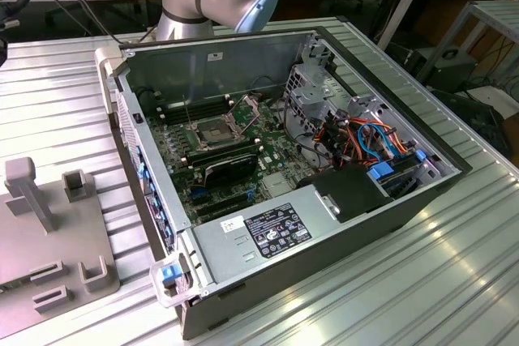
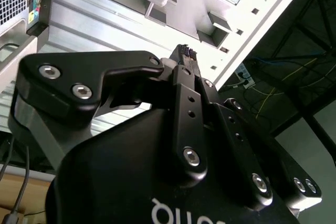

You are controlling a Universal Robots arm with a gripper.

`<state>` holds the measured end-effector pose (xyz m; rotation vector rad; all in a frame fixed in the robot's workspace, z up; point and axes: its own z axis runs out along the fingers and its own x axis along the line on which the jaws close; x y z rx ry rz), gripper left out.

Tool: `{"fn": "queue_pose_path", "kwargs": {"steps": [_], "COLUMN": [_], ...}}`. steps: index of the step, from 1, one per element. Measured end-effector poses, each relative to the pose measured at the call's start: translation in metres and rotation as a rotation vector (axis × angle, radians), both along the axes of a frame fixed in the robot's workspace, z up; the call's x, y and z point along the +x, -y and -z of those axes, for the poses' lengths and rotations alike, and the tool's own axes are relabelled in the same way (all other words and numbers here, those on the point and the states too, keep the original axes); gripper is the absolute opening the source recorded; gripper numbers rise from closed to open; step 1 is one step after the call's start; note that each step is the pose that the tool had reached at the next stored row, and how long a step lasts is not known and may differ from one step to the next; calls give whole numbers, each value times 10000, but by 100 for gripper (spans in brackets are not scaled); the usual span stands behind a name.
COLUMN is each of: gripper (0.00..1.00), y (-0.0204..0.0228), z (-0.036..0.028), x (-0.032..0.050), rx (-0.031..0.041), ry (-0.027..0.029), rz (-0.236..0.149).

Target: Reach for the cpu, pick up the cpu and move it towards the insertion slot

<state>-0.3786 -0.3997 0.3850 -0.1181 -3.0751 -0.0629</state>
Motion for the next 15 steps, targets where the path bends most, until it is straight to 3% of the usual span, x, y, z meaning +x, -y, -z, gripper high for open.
{"fn": "queue_pose_path", "kwargs": {"steps": [7,15], "gripper": [11,11], "y": [94,128], "z": [9,17], "x": [-162,-305], "rx": [0,0], "ry": [47,64], "rz": [-1,-2]}}
